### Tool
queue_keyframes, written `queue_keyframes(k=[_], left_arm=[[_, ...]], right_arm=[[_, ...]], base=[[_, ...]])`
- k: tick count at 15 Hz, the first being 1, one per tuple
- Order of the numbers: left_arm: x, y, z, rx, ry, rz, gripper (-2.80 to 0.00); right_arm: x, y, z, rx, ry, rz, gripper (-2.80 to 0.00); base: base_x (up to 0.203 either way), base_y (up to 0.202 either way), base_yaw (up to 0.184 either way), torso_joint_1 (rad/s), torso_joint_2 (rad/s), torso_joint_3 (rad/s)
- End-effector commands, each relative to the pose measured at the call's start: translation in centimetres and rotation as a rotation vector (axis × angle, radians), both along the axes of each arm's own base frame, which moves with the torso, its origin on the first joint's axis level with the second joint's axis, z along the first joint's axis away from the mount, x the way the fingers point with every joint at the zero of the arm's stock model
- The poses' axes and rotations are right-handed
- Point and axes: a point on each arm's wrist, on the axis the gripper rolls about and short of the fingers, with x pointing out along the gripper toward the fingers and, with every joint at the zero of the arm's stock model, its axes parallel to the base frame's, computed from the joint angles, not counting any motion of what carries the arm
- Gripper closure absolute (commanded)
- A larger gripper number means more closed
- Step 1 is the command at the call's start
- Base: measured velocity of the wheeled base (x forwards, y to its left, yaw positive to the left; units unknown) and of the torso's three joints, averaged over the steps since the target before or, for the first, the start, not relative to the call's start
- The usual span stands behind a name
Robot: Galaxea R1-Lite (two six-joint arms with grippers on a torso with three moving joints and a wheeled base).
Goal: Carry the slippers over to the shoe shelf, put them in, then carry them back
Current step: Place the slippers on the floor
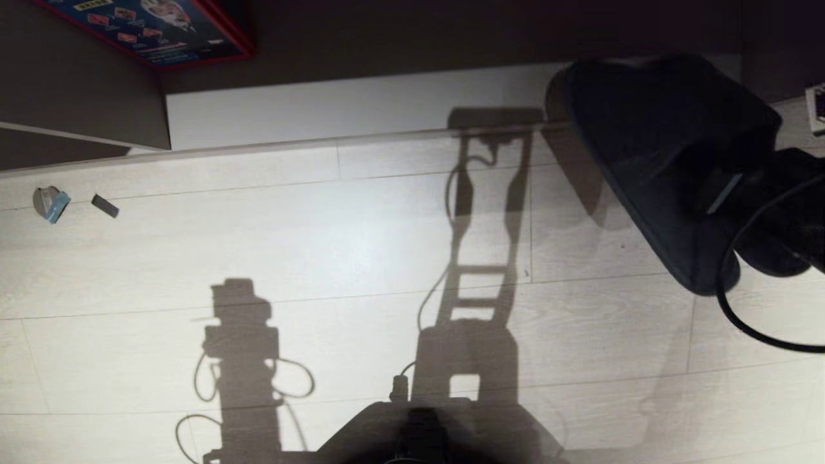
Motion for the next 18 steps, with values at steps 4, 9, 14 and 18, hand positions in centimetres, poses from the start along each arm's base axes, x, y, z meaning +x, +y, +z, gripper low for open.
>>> queue_keyframes(k=[4,9,14,18], left_arm=[[0.0,0.0,0.0,0.000,-0.002,0.000,0.00],[0.0,0.0,0.0,-0.001,-0.002,0.002,0.00],[0.0,0.0,0.0,0.000,-0.002,0.001,0.00],[0.0,0.0,0.0,0.000,-0.002,0.002,0.00]], right_arm=[[-11.9,-0.9,-1.0,0.030,-0.113,0.002,0.00],[-21.6,-1.6,-5.1,0.064,-0.134,-0.029,0.00],[-23.7,-1.7,-11.8,0.120,-0.043,-0.086,0.00],[-24.9,-1.7,-16.3,0.120,0.047,-0.096,0.00]], base=[[0.000,0.000,0.000,0.000,0.00,0.000],[0.000,0.000,0.000,0.000,0.00,0.000],[0.000,0.000,0.000,0.000,0.00,0.000],[0.000,0.000,0.000,0.000,0.00,0.000]])
